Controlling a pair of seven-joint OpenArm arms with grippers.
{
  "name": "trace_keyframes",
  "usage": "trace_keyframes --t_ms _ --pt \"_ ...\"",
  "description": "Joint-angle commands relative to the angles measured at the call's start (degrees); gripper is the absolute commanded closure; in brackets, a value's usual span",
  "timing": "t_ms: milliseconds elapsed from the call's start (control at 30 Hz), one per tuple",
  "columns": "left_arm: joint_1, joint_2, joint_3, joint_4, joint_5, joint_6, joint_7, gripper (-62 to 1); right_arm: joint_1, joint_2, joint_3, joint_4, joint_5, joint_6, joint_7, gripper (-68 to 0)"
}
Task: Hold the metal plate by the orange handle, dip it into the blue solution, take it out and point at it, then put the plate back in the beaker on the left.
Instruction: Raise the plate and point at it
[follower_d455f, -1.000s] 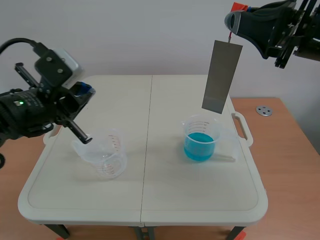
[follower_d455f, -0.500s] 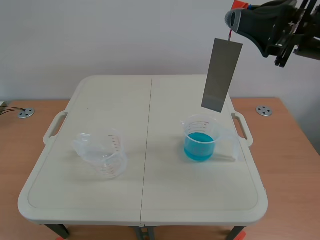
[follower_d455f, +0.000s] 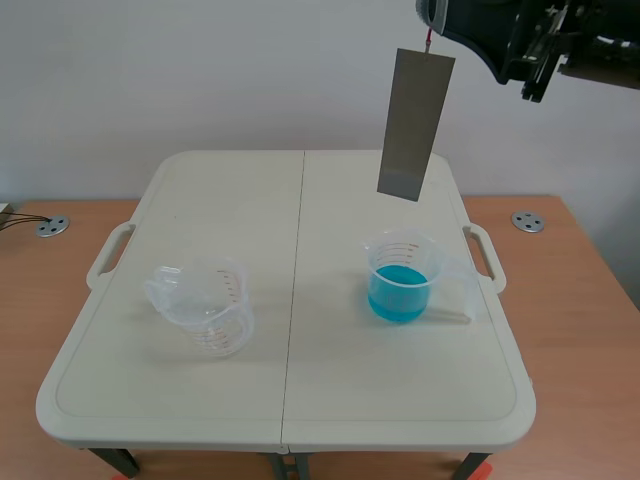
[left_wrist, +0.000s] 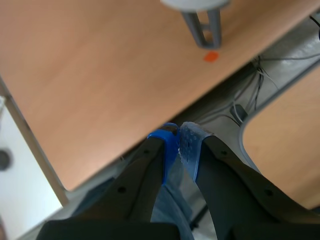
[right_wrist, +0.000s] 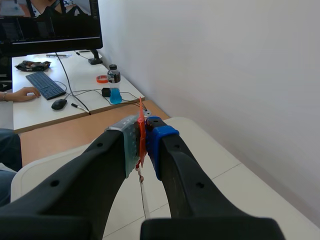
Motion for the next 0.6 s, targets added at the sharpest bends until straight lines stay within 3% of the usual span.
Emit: trace_keyframes --t_ms 0,100,233,567 --pt "-0.63 0.31 0.83 -0.5 -0.24 -1.07 -1.38 -5.8 2.51 -0.66 -0.42 0.59 1.03 0.24 1.25 -1.1" --pt "-0.66 0.39 2.4 -3.54 0.13 -2.97 -3.08 -5.8 4.39 -2.03 -2.34 0.59 1.01 0.04 0.76 -1.1" --pt "-0.83 1.55 5.01 -6.27 2.03 -2.97 -5.49 -5.8 6.64 -4.35 -4.46 0.59 0.96 -0.87 -0.22 -1.1" --pt "-4.33 8.31 12.31 -11.61 12.33 -2.84 -6.82 -5.8 12.28 -11.69 -10.58 0.59 0.7 -2.4 -3.93 -1.1"
